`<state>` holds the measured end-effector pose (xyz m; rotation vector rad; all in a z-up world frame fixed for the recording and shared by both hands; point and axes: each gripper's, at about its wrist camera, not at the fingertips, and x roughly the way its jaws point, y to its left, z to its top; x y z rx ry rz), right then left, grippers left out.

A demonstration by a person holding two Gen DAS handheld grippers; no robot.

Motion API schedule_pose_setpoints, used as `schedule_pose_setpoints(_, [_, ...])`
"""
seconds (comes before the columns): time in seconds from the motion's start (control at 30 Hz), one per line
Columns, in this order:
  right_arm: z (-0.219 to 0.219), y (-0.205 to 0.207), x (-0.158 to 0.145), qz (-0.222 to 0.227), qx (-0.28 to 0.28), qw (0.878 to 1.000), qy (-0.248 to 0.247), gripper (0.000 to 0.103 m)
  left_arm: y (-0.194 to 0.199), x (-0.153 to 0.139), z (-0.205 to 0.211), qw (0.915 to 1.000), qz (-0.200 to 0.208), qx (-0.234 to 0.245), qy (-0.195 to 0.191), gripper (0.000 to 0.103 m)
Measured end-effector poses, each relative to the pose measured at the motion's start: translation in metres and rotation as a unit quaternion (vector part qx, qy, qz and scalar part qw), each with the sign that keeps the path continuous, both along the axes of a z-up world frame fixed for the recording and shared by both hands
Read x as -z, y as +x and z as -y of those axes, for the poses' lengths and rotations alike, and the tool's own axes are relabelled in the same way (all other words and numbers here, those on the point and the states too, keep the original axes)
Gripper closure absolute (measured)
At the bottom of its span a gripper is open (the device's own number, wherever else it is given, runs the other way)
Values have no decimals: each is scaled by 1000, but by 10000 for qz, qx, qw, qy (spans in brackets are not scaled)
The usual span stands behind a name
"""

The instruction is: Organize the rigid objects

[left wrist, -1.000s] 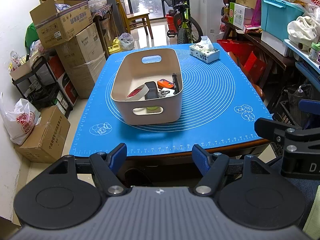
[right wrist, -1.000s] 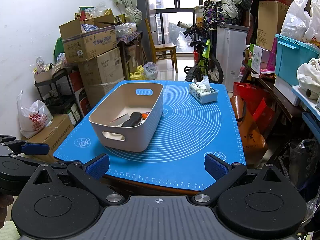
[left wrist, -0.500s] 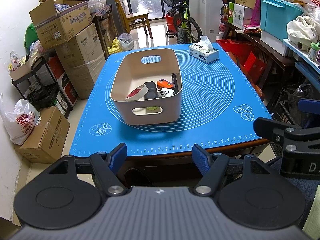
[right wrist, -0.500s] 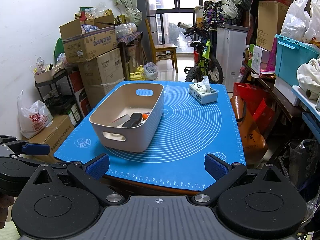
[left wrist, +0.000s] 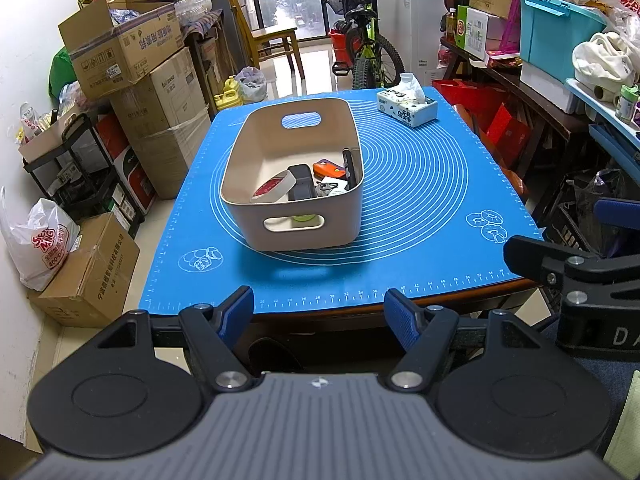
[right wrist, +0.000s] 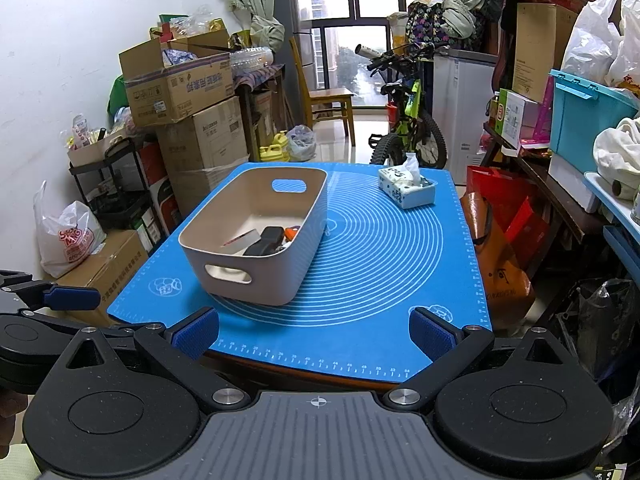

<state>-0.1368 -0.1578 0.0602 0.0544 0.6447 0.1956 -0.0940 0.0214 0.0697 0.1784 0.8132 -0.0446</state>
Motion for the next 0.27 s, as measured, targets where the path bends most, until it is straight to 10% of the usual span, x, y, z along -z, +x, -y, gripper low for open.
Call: schedule_pose_setpoints(0.27, [-1,0,-1,5,14,10000,0,3,0,0,0,10000,0,1,-10,30])
